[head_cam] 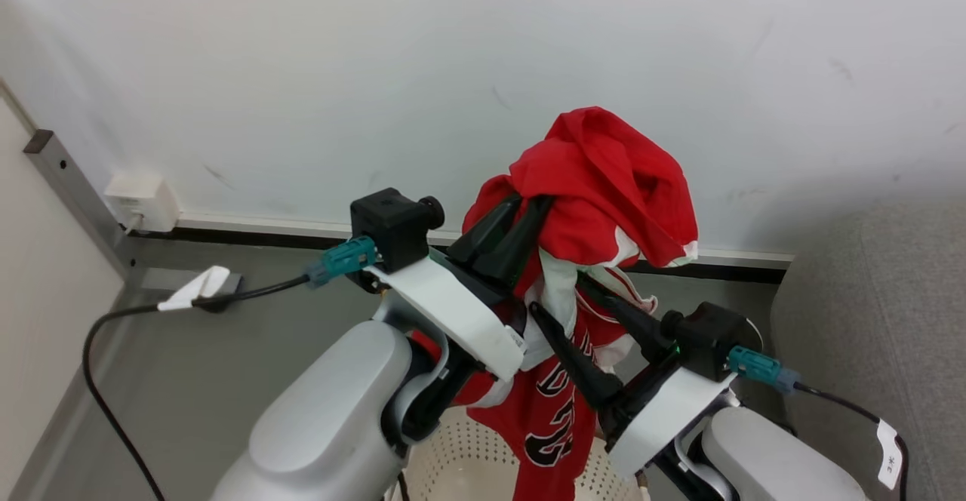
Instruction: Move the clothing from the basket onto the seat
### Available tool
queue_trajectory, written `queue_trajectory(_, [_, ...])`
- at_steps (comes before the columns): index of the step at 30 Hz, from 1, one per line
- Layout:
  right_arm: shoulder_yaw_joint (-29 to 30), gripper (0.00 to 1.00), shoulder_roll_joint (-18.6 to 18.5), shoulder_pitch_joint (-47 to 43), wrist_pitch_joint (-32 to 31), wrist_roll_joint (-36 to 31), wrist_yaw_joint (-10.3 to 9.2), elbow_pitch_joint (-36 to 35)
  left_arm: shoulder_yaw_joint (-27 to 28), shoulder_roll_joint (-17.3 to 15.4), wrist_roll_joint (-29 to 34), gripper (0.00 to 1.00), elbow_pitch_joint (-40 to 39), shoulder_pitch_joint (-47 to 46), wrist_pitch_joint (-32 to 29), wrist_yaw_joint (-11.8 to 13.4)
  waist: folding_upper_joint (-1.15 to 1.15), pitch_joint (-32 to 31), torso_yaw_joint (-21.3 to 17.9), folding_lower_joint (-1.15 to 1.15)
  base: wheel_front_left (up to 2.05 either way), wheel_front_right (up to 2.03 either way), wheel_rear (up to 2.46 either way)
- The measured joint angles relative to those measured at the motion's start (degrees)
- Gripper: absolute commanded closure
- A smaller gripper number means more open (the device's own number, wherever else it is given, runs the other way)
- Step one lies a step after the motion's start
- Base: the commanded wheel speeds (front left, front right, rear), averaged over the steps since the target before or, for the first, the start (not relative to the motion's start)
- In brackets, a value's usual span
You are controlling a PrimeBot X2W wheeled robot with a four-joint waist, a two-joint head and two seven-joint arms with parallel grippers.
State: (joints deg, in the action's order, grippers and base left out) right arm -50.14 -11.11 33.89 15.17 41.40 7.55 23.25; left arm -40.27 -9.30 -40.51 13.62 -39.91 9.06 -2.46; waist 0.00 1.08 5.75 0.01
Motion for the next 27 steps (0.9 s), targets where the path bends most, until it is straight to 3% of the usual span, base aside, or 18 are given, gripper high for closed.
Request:
queue_trajectory(11, [0.0,0.0,2.2,4.2,0.0,1.1,0.0,9.8,-2.8,2.2,-0.3,1.0,0.5,-0.1,-0.9,-1.1,0.0,-0.4,4.9,-0.01,0.0,0.0,0.0])
queue_trajectory(22, [-0.5,0.0,3.9,7.8,0.0,2.2,0.0,14.5,-4.3,3.4,-0.8,1.0,0.9,-0.7,-1.1,-1.5,0.0,-0.2,8.7,-0.01,0.0,0.0,0.0])
queue_trajectory(23, [-0.5,0.27,3.9,7.9,0.0,2.2,0.0,14.5,-4.2,3.4,-0.8,1.0,1.1,-0.7,-1.0,-1.4,0.0,-0.2,8.8,-0.01,0.0,0.0,0.0])
queue_trajectory(24, [-0.6,0.72,3.9,7.9,0.0,2.2,0.0,14.5,-4.2,3.4,-0.9,1.0,1.3,-0.7,-0.9,-1.3,0.0,-0.3,8.9,-0.01,0.0,0.0,0.0])
queue_trajectory(25, [-0.8,1.0,3.9,7.9,0.0,2.2,0.0,14.4,-4.1,3.3,-0.9,1.0,1.5,-0.7,-0.9,-1.3,0.0,-0.3,8.9,0.0,0.0,0.0,0.0])
queue_trajectory(27, [-1.1,1.0,3.9,7.9,0.0,2.2,0.0,14.1,-3.9,3.2,-1.0,1.0,1.7,-0.7,-0.8,-1.3,0.0,-0.3,8.8,-0.01,0.0,0.0,0.0])
